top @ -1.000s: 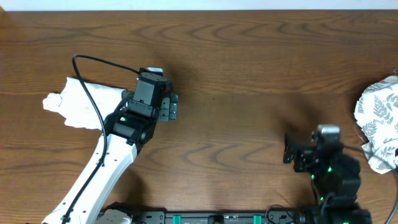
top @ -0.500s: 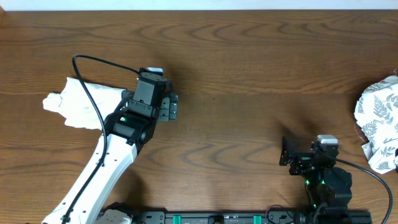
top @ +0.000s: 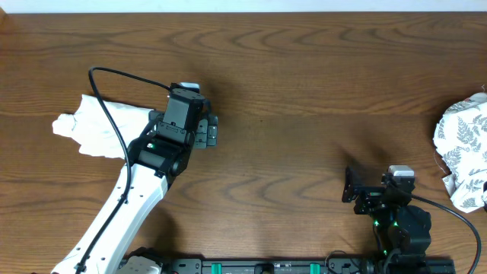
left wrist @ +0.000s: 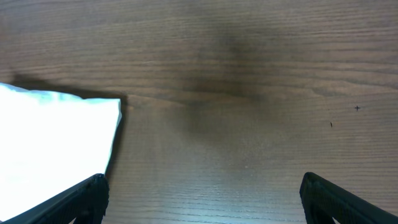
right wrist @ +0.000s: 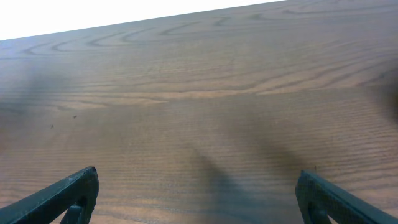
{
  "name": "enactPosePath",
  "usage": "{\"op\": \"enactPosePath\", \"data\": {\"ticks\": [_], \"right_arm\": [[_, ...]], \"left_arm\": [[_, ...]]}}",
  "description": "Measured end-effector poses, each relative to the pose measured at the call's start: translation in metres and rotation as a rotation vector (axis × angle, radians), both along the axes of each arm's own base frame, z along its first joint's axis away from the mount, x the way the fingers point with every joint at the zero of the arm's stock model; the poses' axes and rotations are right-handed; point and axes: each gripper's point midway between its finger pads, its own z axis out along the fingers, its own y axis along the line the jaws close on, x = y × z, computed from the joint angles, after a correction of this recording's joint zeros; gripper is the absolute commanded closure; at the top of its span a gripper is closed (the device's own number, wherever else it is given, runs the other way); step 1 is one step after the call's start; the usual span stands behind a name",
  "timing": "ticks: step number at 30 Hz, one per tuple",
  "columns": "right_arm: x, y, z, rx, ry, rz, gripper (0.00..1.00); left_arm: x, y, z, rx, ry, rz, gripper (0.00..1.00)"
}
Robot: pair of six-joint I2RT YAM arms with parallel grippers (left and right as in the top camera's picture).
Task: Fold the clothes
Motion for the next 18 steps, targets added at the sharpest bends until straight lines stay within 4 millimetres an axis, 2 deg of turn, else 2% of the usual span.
{"op": "enactPosePath", "data": {"ticks": [15, 18], "right_arm": [[0.0, -0.001, 0.0, 0.0, 0.0, -0.004, 0.01], [0.0, -0.001, 0.0, -0.001, 0.0, -0.004, 0.01]], "left_arm": [[-0.001, 0.0, 0.0, 0.001, -0.001, -0.002, 0.02], [-0.008, 0.014, 0.004, 0.064, -0.039, 0.035, 0.02]]}}
